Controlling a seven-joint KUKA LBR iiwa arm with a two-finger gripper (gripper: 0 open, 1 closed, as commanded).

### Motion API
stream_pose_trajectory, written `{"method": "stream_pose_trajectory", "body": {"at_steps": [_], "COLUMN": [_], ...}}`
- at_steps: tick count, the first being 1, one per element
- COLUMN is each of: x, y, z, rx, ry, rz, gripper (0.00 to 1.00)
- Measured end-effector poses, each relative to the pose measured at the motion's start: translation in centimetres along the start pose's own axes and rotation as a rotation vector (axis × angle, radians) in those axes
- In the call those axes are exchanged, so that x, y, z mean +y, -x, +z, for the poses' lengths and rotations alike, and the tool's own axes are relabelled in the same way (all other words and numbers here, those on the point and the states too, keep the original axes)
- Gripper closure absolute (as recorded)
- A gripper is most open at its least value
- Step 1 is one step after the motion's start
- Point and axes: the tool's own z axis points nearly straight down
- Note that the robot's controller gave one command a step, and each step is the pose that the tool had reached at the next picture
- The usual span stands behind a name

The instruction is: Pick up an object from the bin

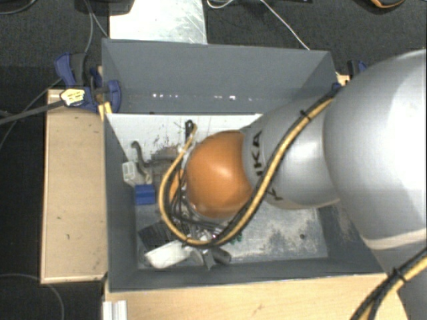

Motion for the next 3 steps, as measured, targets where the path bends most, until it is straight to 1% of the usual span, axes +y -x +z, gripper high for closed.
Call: {"method": "stream_pose_trajectory", "body": {"at_steps": [1,2,3], "x": [1.5,1.8,0.6], "y": [3.3,3.1,-0.6], "z": [0.5,0.6,0.6], "rx": [0.001,0.001,-0.001], "ry": [0.004,0.003,0.004], "rz": [-0.139,-0.129,-0.368], "gripper": [0.00,0.00,0.00]}}
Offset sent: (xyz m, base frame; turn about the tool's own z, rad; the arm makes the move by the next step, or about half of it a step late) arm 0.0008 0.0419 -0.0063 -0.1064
